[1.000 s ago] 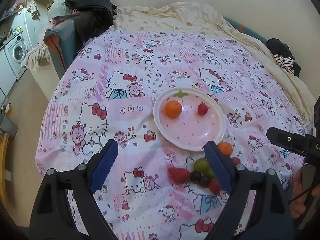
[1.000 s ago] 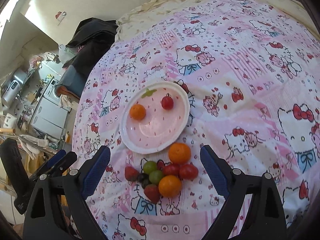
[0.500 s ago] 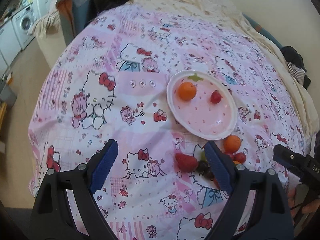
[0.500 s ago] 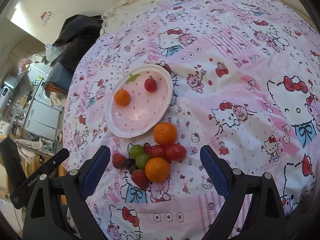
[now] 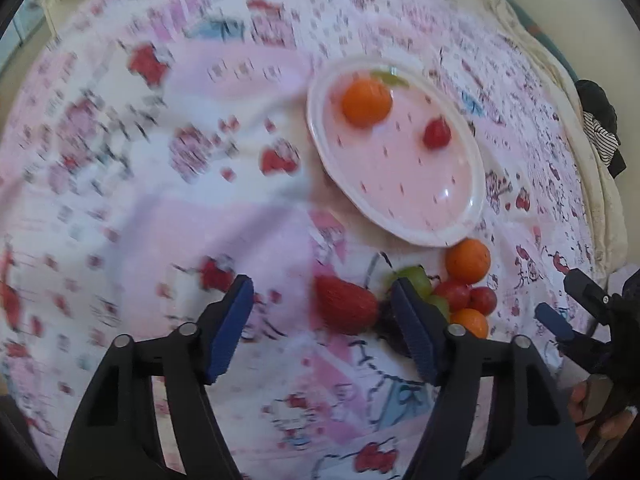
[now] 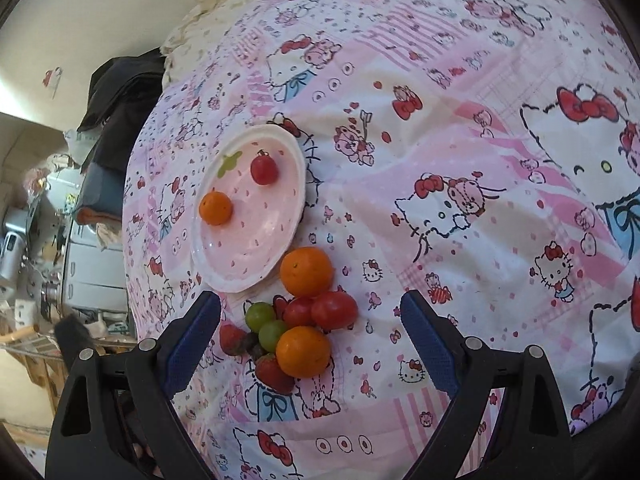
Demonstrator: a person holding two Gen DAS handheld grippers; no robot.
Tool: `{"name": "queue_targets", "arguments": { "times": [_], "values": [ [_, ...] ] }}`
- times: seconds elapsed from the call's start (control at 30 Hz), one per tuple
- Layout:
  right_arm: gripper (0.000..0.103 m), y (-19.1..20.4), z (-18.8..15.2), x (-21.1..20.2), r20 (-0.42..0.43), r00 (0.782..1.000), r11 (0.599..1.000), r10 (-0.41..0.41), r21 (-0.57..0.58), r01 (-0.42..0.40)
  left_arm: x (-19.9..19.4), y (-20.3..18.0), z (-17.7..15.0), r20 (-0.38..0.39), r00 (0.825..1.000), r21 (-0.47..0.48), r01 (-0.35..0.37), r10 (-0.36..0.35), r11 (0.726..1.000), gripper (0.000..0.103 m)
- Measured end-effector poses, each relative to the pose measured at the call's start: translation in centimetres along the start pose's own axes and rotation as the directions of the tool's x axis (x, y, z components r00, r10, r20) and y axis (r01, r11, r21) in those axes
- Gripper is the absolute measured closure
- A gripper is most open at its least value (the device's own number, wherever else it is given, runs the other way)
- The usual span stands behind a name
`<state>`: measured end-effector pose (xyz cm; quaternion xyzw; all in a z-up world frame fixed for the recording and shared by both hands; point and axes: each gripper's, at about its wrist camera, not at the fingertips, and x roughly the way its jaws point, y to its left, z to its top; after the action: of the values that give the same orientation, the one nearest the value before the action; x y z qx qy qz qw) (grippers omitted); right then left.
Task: Organize fruits
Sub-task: 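Grasp the strawberry with the left tool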
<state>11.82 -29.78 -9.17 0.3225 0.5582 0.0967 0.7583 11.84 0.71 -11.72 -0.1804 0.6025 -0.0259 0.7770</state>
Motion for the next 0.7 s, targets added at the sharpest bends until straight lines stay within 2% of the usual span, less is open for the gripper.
{"name": "queue_targets", "arguments": {
  "times": [0.1, 0.2, 0.27, 0.33, 0.4, 0.7],
  "values": [
    [0.010, -0.1, 0.1, 0.3, -0.011, 1.000, 1.000, 0.004, 0.004, -0.004, 1.3, -0.1, 0.0, -0.058, 0.998, -0.078, 0.023, -0.027, 0.997, 0.039],
    [0.010, 0.0, 0.1, 0.4, -0.013, 1.000, 1.000, 0.007, 0.005, -0.006, 1.8, -0.3, 0.0, -0.061, 0.998, -0.138, 0.005, -0.013, 0.990, 0.039],
    [0.010, 0.0, 0.1, 0.4, -0.014, 1.000, 1.000, 0.012, 0.010, -0.011, 2.0, -0.4, 0.0, -0.064, 0.998, -0.170, -0.017, 0.006, 0.985, 0.039],
    [0.010, 0.1, 0.1, 0.5, -0.015, 1.000, 1.000, 0.017, 0.011, -0.016, 2.2, -0.6, -0.1, -0.066, 0.997, -0.198, -0.052, 0.040, 0.979, 0.044],
    [0.010, 0.2, 0.1, 0.5, -0.014, 1.000, 1.000, 0.024, 0.012, -0.024, 2.6, -0.5, -0.2, -0.079, 0.994, -0.224, -0.094, 0.078, 0.970, 0.055],
    [0.010, 0.0, 0.1, 0.0, -0.014, 0.998, 0.998, 0.059, 0.033, -0.058, 3.1, -2.4, -1.2, -0.115, 0.979, -0.293, -0.195, 0.168, 0.936, 0.058]
  ]
}}
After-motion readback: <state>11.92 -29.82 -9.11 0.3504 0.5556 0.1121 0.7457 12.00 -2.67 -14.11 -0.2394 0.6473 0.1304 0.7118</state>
